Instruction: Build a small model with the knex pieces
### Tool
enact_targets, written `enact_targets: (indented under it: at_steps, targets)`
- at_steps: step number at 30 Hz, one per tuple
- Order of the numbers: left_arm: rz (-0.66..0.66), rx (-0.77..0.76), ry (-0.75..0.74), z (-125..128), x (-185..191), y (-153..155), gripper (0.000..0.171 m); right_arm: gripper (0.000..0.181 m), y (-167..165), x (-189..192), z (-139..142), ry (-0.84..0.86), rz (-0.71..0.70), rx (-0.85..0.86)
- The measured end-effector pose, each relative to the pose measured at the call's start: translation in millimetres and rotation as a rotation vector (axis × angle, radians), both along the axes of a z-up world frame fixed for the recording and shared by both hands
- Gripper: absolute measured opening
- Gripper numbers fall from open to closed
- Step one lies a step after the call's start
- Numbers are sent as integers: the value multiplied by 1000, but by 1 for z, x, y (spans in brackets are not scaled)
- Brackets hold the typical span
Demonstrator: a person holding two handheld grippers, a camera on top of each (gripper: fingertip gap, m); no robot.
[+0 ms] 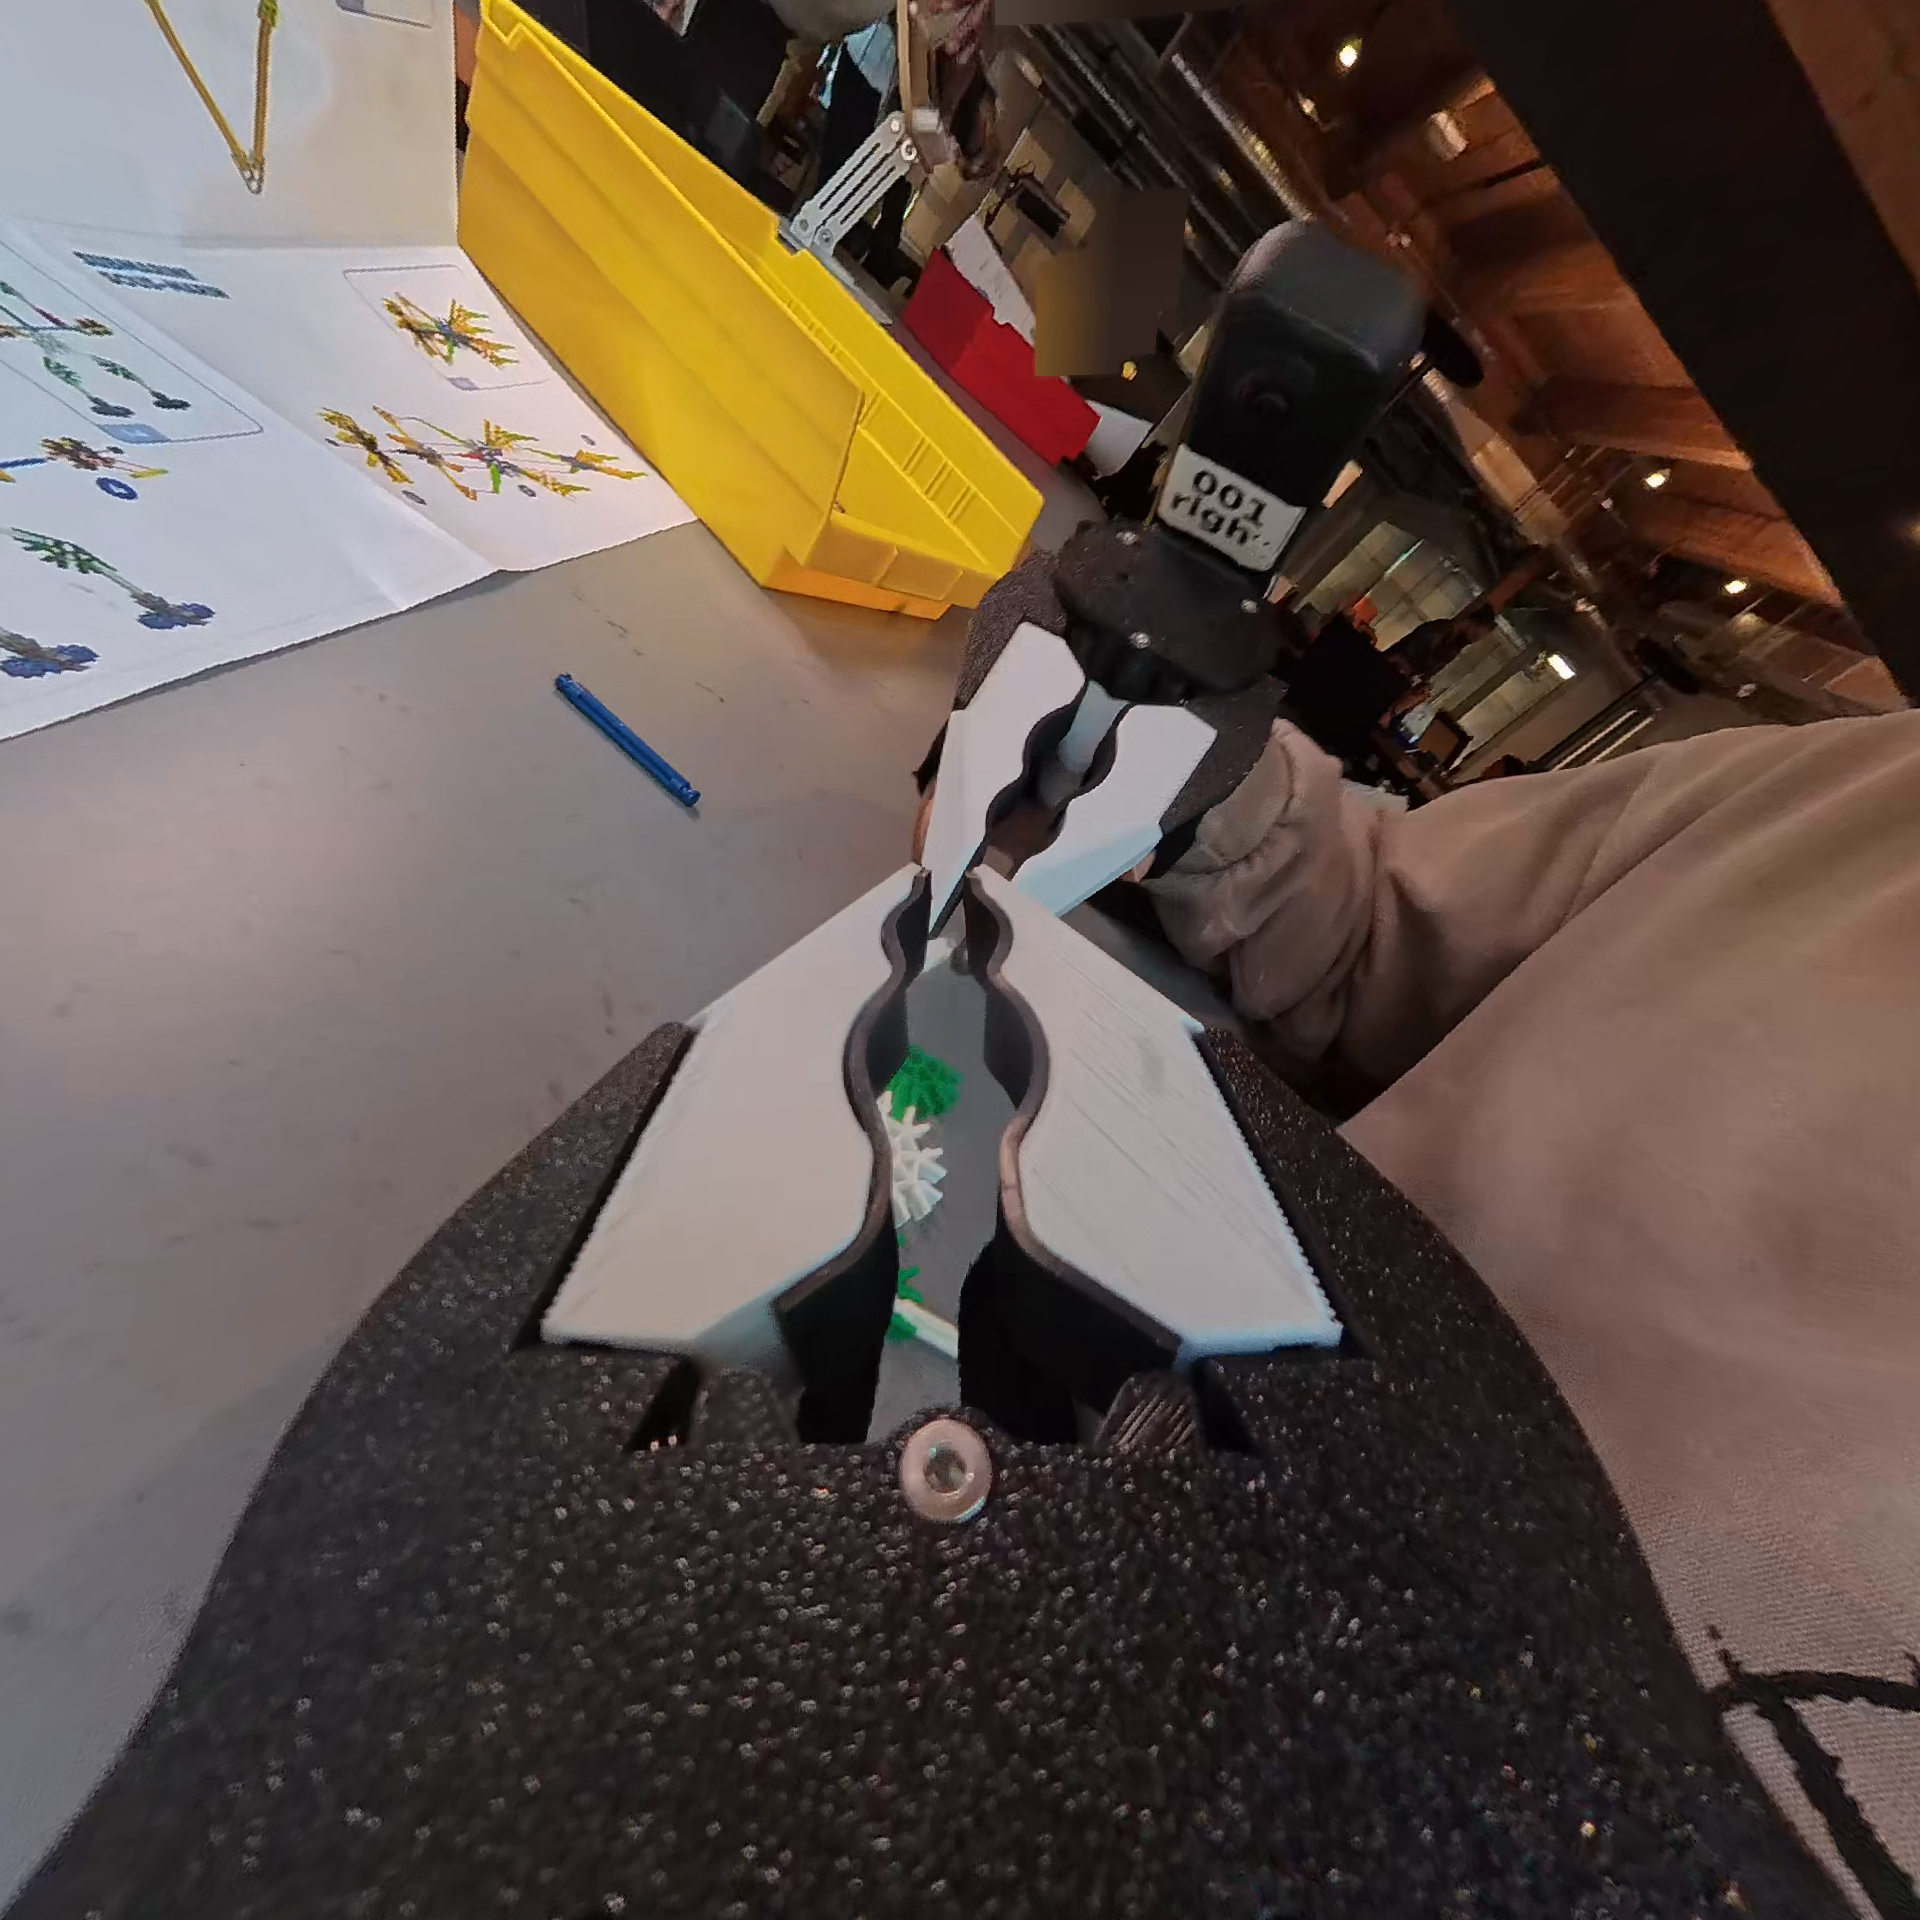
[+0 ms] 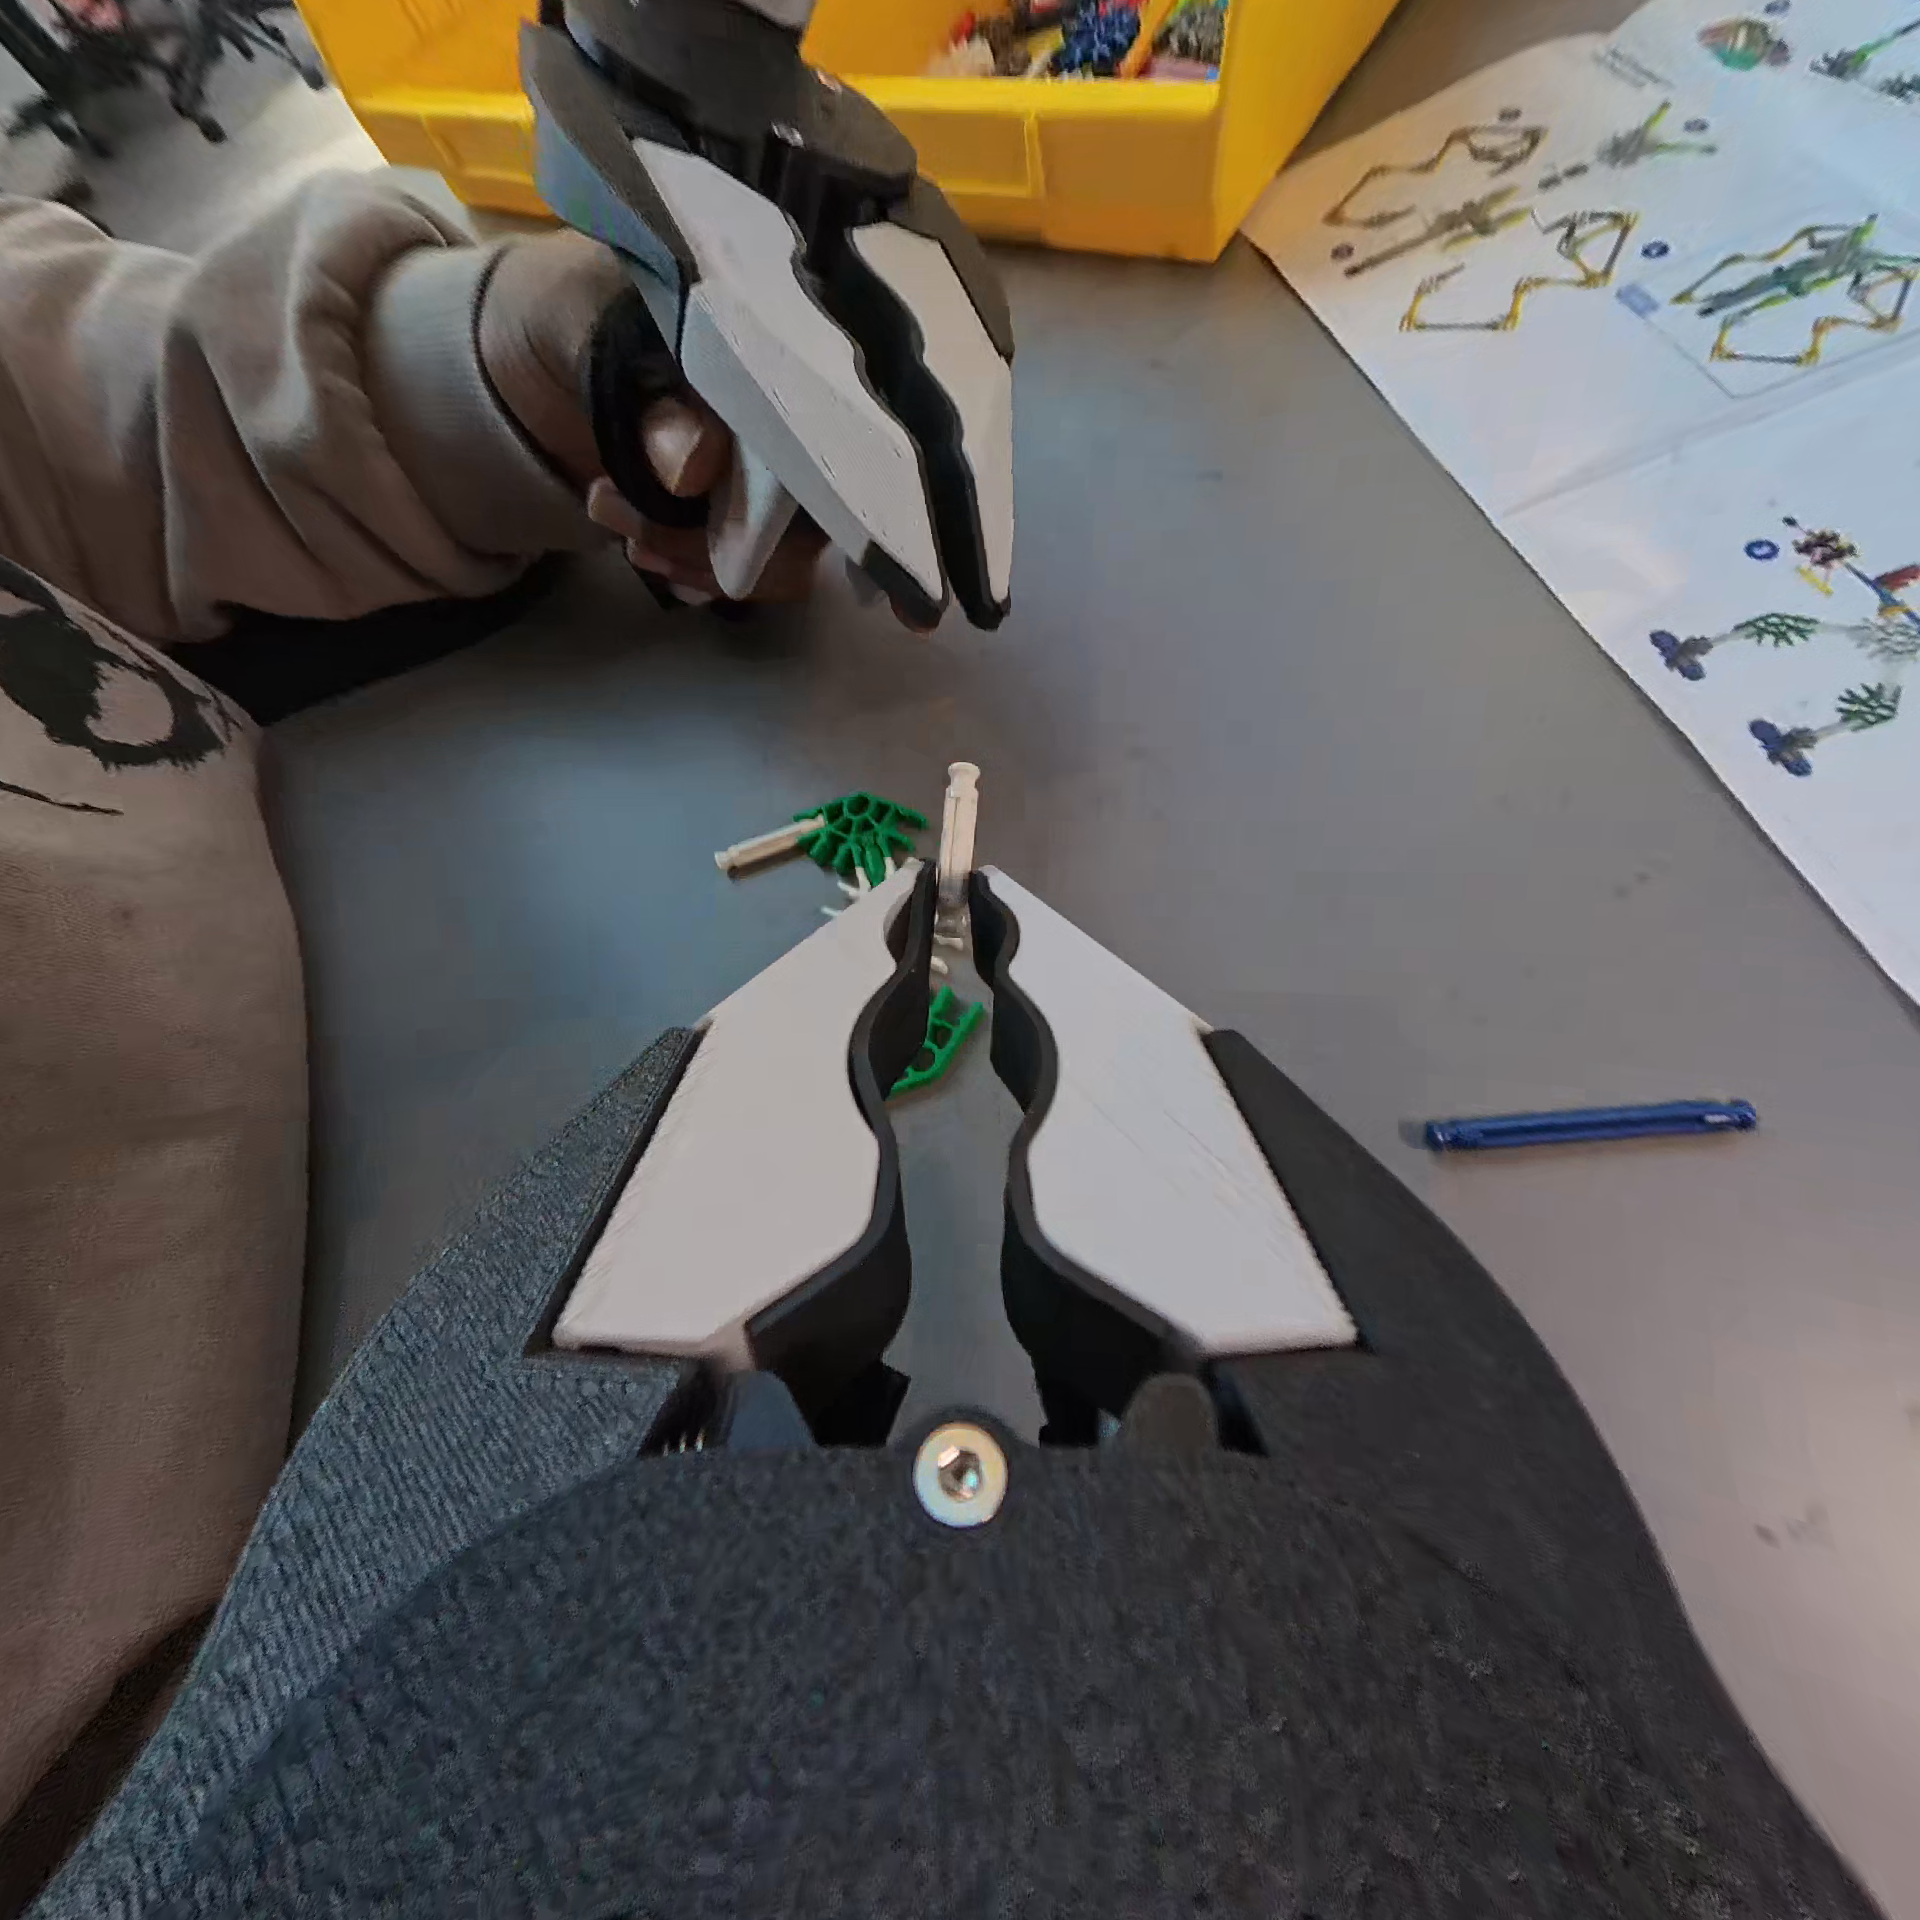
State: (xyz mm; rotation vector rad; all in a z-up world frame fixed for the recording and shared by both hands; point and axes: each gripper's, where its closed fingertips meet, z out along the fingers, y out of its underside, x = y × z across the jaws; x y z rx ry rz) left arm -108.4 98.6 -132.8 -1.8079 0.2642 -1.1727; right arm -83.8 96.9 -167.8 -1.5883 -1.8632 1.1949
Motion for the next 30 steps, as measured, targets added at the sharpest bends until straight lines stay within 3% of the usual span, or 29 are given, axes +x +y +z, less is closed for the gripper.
enact_targets:
  at_steps: [6, 11, 14, 24, 30]
  targets:
    - [-87, -75, 465, -50, -8, -17, 25, 5, 0, 37, -25, -183, -111, 79]
    - [-185, -165, 616, -76, -3, -35, 21, 5, -20, 54, -27, -230, -191, 22]
    - [-222, -193, 652, -80, 0, -44, 18, 5, -27, 57, -29, -241, -245, 20]
    - [-427, -198, 570, -68, 28, -79, 18, 4, -24, 62, -39, -286, -367, 43]
    - [-416, -157, 562, -62, 30, -76, 18, 4, -21, 61, -44, -309, -389, 45]
